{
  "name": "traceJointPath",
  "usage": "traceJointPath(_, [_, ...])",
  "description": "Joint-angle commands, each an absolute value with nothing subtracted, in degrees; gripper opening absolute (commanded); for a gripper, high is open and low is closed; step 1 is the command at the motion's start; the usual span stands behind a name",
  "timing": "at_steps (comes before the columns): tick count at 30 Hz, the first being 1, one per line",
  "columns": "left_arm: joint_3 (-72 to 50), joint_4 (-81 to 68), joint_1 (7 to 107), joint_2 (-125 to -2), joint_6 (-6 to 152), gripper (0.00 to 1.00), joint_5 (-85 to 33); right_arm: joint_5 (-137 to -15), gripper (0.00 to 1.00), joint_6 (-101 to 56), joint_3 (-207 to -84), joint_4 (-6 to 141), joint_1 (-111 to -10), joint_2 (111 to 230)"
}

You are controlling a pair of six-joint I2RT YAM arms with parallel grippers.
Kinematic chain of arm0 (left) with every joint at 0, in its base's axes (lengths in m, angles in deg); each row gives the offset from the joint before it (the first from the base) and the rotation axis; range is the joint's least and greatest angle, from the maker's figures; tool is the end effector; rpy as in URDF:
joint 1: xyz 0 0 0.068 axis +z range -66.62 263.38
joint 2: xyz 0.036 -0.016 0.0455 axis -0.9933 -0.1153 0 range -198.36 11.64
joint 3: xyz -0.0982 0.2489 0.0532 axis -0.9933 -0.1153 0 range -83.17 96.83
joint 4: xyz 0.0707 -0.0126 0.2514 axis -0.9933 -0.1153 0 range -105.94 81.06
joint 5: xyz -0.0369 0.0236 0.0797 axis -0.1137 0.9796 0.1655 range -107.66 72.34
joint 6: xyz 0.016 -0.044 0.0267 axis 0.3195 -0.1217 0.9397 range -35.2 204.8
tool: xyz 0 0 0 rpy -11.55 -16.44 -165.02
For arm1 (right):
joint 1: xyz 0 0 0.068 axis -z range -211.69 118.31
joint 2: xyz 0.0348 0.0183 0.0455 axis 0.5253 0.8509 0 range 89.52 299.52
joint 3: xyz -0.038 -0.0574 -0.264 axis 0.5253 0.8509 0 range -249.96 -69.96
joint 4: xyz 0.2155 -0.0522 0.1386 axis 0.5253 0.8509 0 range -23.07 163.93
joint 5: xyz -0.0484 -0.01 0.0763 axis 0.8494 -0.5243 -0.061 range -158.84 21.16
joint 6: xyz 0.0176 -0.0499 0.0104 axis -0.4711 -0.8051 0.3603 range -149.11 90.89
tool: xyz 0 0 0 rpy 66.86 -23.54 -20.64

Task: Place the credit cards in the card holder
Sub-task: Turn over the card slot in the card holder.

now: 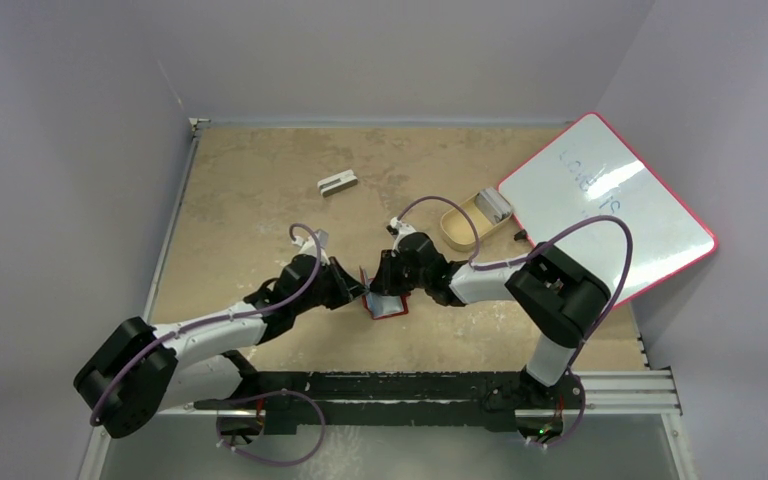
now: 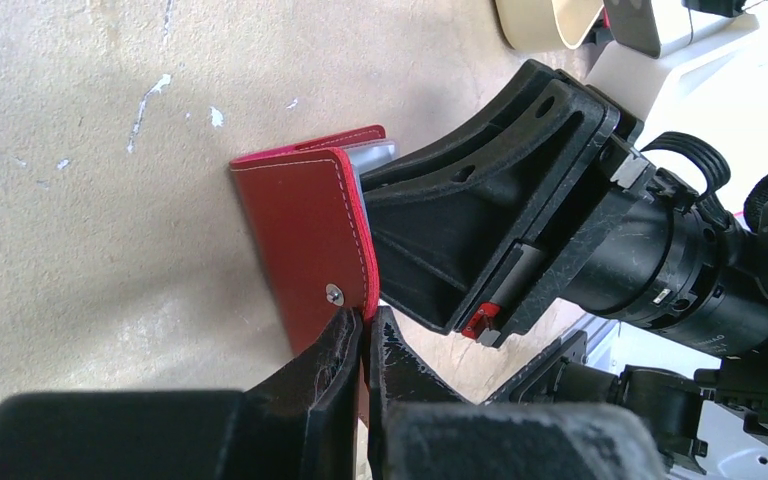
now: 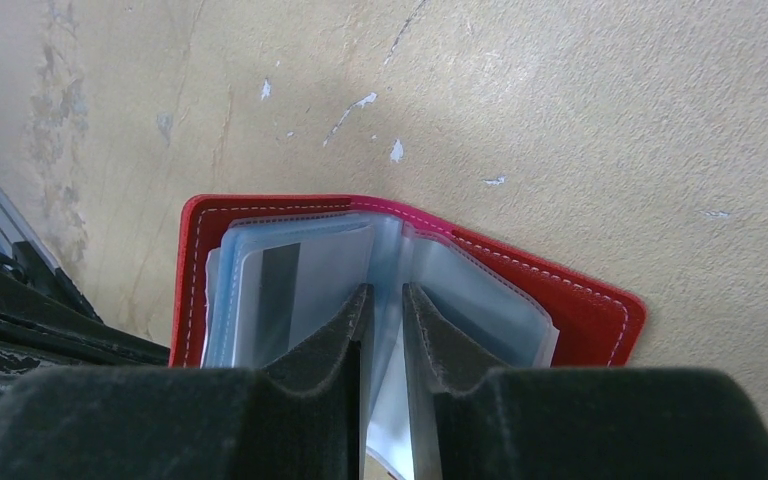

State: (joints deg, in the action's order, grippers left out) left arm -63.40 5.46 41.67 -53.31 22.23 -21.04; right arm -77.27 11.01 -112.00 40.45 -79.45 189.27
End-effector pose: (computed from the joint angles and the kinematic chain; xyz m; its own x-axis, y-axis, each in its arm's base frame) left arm 0.1610 -0.1464 0.1651 -0.7990 -0.4747 -0.3691 -0.0157 0.6300 -0.7764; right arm 0.2246 0.2550 0.1421 -0.7927 0.0751 -0.6050 -0.4000 0.6848 0.6091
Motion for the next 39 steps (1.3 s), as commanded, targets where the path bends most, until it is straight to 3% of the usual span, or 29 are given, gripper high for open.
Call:
traceJointPath(1, [-64.15, 13.27, 41.6, -53.78, 21.17, 0.0, -23.05, -77.45, 0.21, 11.01, -111.62, 40.18, -79.92, 190.31])
traceJointPath(20, [-66.12, 14.77, 41.59, -51.86, 20.59, 0.02, -22.03, -78.57, 0.21, 11.15, -111.14, 40.64, -79.88, 189.92])
traceJointPath(33, [-66.91, 16.0, 41.54, -51.91, 20.54, 0.16, -21.88, -78.6, 0.22, 11.32, -110.83, 40.87, -79.92, 189.47])
traceJointPath(37, [-67.2, 16.58, 41.52, -51.97, 20.51, 0.01, -21.79, -78.6, 0.22, 11.41, -110.85, 41.11, -79.92, 189.2])
traceJointPath(39, [-67.31, 16.69, 41.54, -52.1, 20.52, 0.0, -21.79, -78.52, 0.22, 11.41, -110.87, 41.17, -79.94, 189.11])
